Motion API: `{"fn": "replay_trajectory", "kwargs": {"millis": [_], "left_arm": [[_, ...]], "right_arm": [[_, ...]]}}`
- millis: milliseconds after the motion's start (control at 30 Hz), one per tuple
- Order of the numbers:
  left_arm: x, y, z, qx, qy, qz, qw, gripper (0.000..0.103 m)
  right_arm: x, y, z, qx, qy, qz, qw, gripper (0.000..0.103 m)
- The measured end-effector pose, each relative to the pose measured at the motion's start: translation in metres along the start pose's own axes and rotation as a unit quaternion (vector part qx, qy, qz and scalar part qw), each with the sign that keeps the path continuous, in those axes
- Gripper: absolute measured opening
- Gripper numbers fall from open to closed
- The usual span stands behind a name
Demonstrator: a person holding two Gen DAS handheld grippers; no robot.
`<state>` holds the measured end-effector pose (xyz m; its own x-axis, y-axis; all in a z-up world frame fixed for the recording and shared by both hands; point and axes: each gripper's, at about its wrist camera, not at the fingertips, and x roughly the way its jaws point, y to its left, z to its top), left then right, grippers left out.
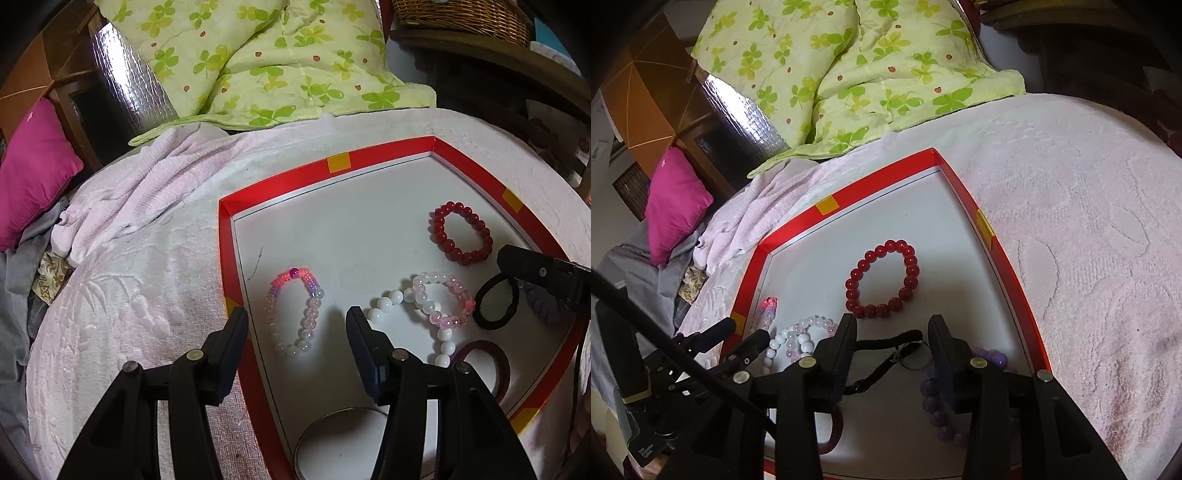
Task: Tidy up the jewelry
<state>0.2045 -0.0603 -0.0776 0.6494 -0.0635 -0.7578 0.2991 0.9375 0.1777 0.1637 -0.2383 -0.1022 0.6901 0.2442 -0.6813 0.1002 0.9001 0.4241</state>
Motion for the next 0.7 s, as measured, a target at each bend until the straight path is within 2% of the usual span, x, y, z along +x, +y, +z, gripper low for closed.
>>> {"fn": "replay_trajectory", "kwargs": {"millis": [700], "left_arm": [[-0.019,-0.006,-0.003,0.011,-0.007,0.021,0.9997,0.058]], "right_arm": [[-0.017,0.001,0.003,-0.005,-0.012,-0.016,1.000,0.044]]}}
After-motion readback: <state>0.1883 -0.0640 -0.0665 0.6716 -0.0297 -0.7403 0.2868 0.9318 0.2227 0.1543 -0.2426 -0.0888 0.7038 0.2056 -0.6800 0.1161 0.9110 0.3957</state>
